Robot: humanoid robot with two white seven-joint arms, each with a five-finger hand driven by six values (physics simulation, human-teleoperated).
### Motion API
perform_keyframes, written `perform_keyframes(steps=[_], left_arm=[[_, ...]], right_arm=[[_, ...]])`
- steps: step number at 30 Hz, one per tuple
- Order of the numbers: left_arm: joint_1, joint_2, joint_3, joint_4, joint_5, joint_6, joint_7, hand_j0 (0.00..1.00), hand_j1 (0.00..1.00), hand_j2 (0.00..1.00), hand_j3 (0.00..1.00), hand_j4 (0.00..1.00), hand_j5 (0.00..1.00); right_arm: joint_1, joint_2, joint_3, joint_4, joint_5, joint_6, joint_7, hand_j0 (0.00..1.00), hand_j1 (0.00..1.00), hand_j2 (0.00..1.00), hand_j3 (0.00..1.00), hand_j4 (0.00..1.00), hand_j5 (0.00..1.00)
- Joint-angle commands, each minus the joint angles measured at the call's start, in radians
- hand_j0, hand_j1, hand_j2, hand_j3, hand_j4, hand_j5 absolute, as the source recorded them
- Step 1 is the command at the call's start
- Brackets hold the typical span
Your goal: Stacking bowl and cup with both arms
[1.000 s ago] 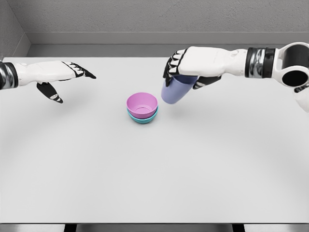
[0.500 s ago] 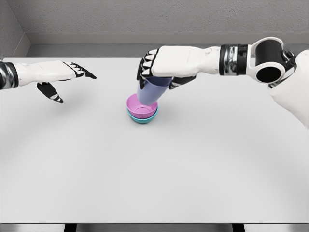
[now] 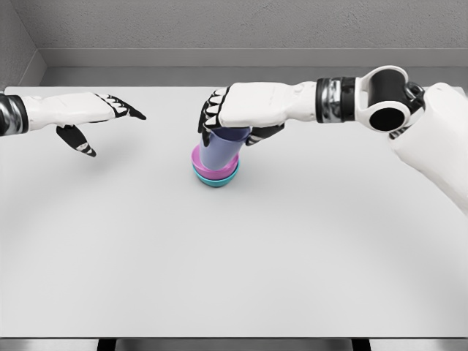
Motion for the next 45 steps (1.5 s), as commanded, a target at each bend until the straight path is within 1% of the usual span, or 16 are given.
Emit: perform_keyframes(steps=[1,2,7,13,22,24,28,35,40,45], left_arm=[[0.000,0.001,0.001,0.000,0.006,0.002,0.000,1.00,1.00,1.00,1.00,1.00,1.00],[0.000,0.001,0.001,0.000,0.006,0.002,0.000,1.00,1.00,1.00,1.00,1.00,1.00],[0.000,0.001,0.001,0.000,0.006,0.002,0.000,1.00,1.00,1.00,1.00,1.00,1.00],[0.000,0.001,0.001,0.000,0.006,0.002,0.000,1.00,1.00,1.00,1.00,1.00,1.00],[0.000,0.001,0.001,0.000,0.006,0.002,0.000,1.00,1.00,1.00,1.00,1.00,1.00],[0.000,0.001,0.001,0.000,0.006,0.002,0.000,1.00,1.00,1.00,1.00,1.00,1.00],[0.000,0.001,0.001,0.000,0.006,0.002,0.000,1.00,1.00,1.00,1.00,1.00,1.00],[0.000,0.001,0.001,0.000,0.006,0.002,0.000,1.00,1.00,1.00,1.00,1.00,1.00],[0.000,0.001,0.001,0.000,0.006,0.002,0.000,1.00,1.00,1.00,1.00,1.00,1.00],[0.000,0.001,0.001,0.000,0.006,0.002,0.000,1.00,1.00,1.00,1.00,1.00,1.00]], right_arm=[[0.000,0.007,0.001,0.022,-0.005,0.003,-0.001,0.60,0.60,0.60,0.60,0.60,0.60],[-0.002,0.009,0.001,0.033,-0.005,0.003,-0.001,0.60,0.60,0.60,0.60,0.60,0.60],[-0.003,0.011,0.001,0.042,-0.003,0.003,-0.001,0.60,0.60,0.60,0.60,0.60,0.60],[-0.002,0.043,0.002,0.085,0.011,0.003,-0.001,0.60,0.60,0.60,0.60,0.60,0.60],[-0.005,0.054,0.015,0.099,0.012,0.003,-0.001,0.60,0.60,0.60,0.60,0.60,0.60],[-0.003,0.054,0.013,0.102,0.029,0.003,-0.001,0.60,0.60,0.60,0.60,0.60,0.60],[-0.003,0.055,0.013,0.128,0.029,0.003,-0.001,0.60,0.60,0.60,0.60,0.60,0.60],[-0.003,0.055,0.015,0.129,0.029,0.003,-0.001,0.60,0.60,0.60,0.60,0.60,0.60],[-0.002,0.076,0.016,0.129,0.029,0.003,-0.001,0.60,0.60,0.60,0.60,0.60,0.60],[-0.002,0.080,0.034,0.140,0.032,0.003,-0.001,0.60,0.60,0.60,0.60,0.60,0.60]])
